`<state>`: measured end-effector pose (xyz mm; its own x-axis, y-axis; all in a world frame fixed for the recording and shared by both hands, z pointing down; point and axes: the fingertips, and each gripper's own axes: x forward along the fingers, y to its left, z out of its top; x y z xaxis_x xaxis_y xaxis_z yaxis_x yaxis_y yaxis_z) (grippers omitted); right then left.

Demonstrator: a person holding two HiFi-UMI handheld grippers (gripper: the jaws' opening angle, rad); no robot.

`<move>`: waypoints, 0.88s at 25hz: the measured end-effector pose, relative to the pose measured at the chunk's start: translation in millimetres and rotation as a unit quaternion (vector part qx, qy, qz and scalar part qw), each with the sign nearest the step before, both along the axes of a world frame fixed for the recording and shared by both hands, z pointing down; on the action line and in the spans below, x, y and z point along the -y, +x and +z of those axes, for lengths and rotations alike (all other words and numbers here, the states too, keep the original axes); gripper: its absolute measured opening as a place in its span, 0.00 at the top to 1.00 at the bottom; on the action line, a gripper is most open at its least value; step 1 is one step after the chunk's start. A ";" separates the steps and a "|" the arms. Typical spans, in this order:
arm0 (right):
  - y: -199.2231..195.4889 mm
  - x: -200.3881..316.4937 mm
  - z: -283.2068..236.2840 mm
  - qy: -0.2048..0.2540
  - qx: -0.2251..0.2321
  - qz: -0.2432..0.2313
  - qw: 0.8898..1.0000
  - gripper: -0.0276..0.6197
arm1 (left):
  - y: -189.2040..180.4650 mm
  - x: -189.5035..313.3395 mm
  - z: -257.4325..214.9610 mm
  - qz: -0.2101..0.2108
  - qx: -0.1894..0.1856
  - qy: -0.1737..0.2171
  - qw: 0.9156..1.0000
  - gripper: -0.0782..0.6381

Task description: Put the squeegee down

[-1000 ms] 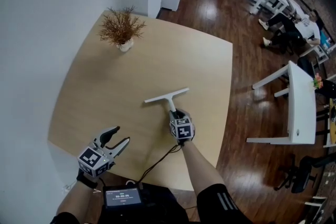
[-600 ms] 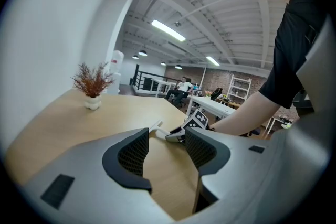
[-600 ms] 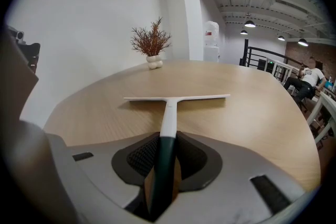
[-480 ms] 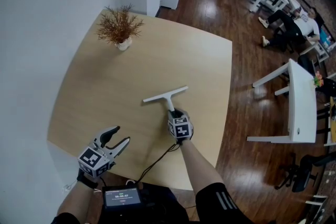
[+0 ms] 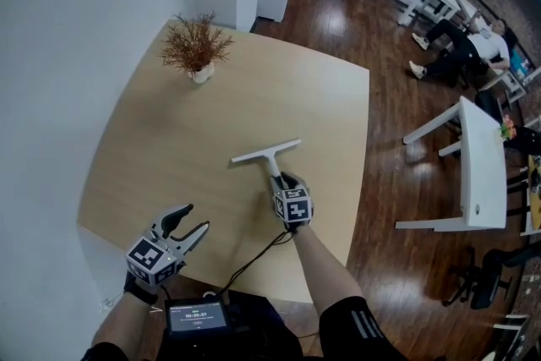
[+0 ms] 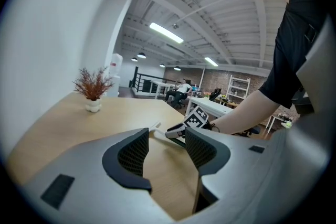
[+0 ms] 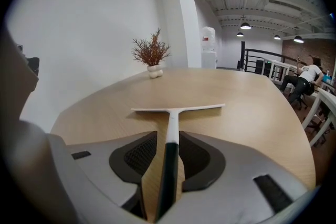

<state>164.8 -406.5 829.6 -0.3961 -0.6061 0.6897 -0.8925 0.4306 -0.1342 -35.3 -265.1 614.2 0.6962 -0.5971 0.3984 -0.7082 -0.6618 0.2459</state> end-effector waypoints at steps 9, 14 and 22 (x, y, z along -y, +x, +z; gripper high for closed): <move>-9.6 -25.7 -75.3 0.068 0.037 -0.007 0.997 0.71 | -6.4 -31.5 -23.5 0.006 -0.003 0.020 1.000 0.59; -7.1 -53.1 -115.0 0.101 0.045 0.000 0.994 0.71 | -10.1 -58.4 -40.9 0.009 -0.006 0.032 0.999 0.59; -15.6 -113.3 -173.5 0.135 0.080 0.017 0.987 0.71 | -31.5 -114.3 -65.7 0.015 -0.005 0.053 0.998 0.59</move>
